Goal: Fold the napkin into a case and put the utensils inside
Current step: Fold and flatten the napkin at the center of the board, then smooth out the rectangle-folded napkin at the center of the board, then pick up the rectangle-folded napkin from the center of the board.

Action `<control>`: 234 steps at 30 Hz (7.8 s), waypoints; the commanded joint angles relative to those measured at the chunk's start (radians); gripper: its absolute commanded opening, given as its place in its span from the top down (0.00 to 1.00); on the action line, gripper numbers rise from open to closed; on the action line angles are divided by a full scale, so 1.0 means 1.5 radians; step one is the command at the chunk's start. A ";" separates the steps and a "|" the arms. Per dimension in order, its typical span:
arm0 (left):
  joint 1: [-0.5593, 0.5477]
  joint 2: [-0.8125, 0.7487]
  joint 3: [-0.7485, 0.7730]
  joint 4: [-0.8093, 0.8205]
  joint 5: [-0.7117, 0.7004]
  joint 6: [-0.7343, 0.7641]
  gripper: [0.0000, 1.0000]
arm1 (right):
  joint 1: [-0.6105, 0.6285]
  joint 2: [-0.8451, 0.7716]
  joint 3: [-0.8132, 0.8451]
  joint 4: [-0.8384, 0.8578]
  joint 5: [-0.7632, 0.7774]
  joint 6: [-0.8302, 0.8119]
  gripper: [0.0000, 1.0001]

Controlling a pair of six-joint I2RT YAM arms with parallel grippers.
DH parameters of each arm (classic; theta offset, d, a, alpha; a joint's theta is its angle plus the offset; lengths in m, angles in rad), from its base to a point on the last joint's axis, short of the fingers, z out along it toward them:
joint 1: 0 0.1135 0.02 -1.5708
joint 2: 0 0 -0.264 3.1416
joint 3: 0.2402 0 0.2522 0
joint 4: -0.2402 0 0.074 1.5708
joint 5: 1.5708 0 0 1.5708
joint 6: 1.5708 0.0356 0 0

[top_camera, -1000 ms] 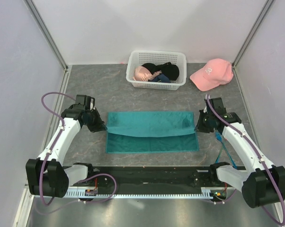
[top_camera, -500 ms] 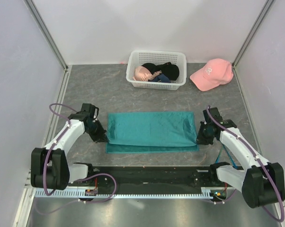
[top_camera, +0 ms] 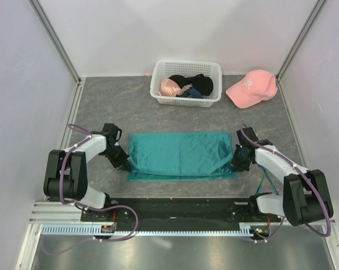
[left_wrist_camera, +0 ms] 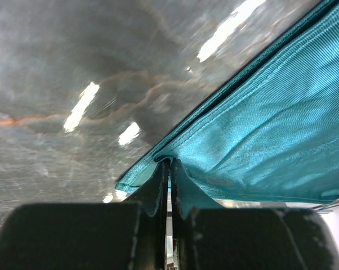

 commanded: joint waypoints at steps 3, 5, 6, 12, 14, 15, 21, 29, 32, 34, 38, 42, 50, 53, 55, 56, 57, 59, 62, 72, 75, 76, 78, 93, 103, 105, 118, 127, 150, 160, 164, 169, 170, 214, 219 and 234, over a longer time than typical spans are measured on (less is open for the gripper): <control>0.000 0.112 0.056 0.081 -0.038 -0.016 0.98 | -0.001 0.081 0.027 0.110 0.052 -0.010 1.00; 0.000 0.125 0.090 0.075 -0.044 -0.009 0.98 | -0.001 0.093 0.046 0.109 0.058 -0.017 1.00; 0.000 0.120 0.097 0.071 -0.050 -0.009 0.98 | -0.002 0.098 0.068 0.095 0.057 -0.025 1.00; 0.000 -0.001 0.107 0.024 -0.090 -0.008 0.98 | -0.001 0.030 0.115 0.016 0.069 -0.024 1.00; 0.001 -0.033 0.100 0.009 -0.102 -0.007 0.98 | -0.001 0.008 0.117 0.000 0.071 -0.022 1.00; 0.000 -0.062 0.091 0.005 -0.103 -0.007 0.98 | -0.001 -0.010 0.117 -0.011 0.068 -0.021 1.00; 0.001 -0.096 0.064 -0.008 -0.088 -0.009 0.98 | -0.002 -0.029 0.096 -0.026 0.058 -0.019 1.00; 0.000 -0.078 0.016 0.020 -0.059 -0.030 0.98 | -0.001 -0.009 0.075 -0.007 0.053 -0.015 1.00; 0.000 -0.061 0.014 0.028 -0.061 -0.032 0.98 | -0.002 0.001 0.064 0.004 0.051 -0.014 1.00; 0.000 -0.053 0.013 0.036 -0.064 -0.030 0.98 | -0.001 0.003 0.055 0.012 0.050 -0.012 1.00; 0.000 -0.031 0.013 0.050 -0.082 -0.025 0.98 | -0.001 0.008 0.035 0.034 0.048 -0.009 1.00; 0.000 -0.028 0.014 0.054 -0.080 -0.023 0.98 | -0.002 0.014 0.031 0.038 0.048 -0.012 1.00; 0.000 -0.054 -0.001 0.054 -0.085 -0.029 0.98 | -0.001 -0.017 0.031 0.023 0.044 -0.008 0.99; 0.000 -0.060 -0.004 0.053 -0.077 -0.029 0.98 | -0.001 -0.024 0.033 0.013 0.044 -0.008 0.99; 0.000 -0.063 -0.004 0.053 -0.081 -0.030 0.98 | -0.002 -0.028 0.030 0.013 0.046 -0.008 0.98; 0.000 -0.065 -0.005 0.054 -0.082 -0.028 0.98 | -0.001 -0.029 0.027 0.014 0.048 -0.008 0.98; 0.001 -0.065 -0.006 0.051 -0.085 -0.028 0.98 | -0.001 -0.029 0.025 0.013 0.049 -0.008 0.98; 0.000 -0.062 -0.009 0.052 -0.082 -0.028 0.98 | -0.001 -0.024 0.019 0.019 0.051 -0.008 0.98; 0.000 -0.060 -0.014 0.053 -0.074 -0.029 0.98 | -0.001 -0.013 0.012 0.030 0.054 -0.008 0.98; 0.000 -0.081 -0.021 0.049 -0.060 -0.028 0.98 | -0.001 0.009 0.018 0.047 0.064 -0.012 0.97; 0.000 -0.089 -0.024 0.045 -0.057 -0.028 0.98 | -0.002 0.006 0.023 0.045 0.067 -0.013 0.94; 0.001 -0.092 -0.027 0.045 -0.058 -0.030 0.98 | -0.001 0.006 0.024 0.044 0.067 -0.012 0.92; 0.001 -0.097 -0.032 0.042 -0.052 -0.036 0.97 | -0.002 0.005 0.029 0.039 0.071 -0.014 0.87; 0.001 -0.250 0.017 0.005 0.015 -0.025 0.58 | -0.001 -0.081 0.092 -0.018 0.047 -0.048 0.43; -0.001 -0.104 -0.007 0.085 -0.006 -0.006 0.94 | -0.002 0.018 0.025 0.092 0.044 -0.055 0.78; -0.001 -0.087 -0.012 0.076 -0.038 -0.007 0.94 | -0.001 0.022 0.017 0.095 0.060 -0.060 0.78; -0.001 -0.126 -0.011 0.057 -0.053 0.008 0.91 | -0.001 0.000 0.091 0.077 0.073 -0.075 0.69; -0.001 -0.081 0.057 0.215 0.105 0.048 0.90 | -0.007 0.133 0.226 0.145 0.075 -0.122 0.58; 0.012 0.255 0.310 0.218 0.015 0.047 0.98 | -0.014 0.369 0.411 0.187 0.104 -0.120 0.90; 0.039 0.271 0.318 0.212 0.016 0.059 0.98 | -0.020 0.396 0.418 0.208 0.117 -0.136 0.90; 0.046 0.272 0.335 0.202 0.011 0.064 0.98 | -0.021 0.379 0.419 0.205 0.113 -0.135 0.90; 0.051 0.273 0.334 0.197 0.006 0.070 0.98 | -0.021 0.357 0.422 0.200 0.111 -0.131 0.88; 0.053 0.273 0.335 0.196 0.005 0.071 0.98 | -0.022 0.357 0.422 0.200 0.112 -0.130 0.88; -0.015 -0.211 0.044 0.212 0.210 0.133 0.77 | -0.025 0.205 0.227 0.096 0.037 -0.252 0.46; -0.015 -0.216 0.041 0.213 0.238 0.138 0.71 | -0.024 0.222 0.215 0.105 0.023 -0.247 0.46; -0.016 -0.210 0.042 0.221 0.240 0.141 0.57 | -0.006 0.262 0.188 0.117 0.054 -0.227 0.55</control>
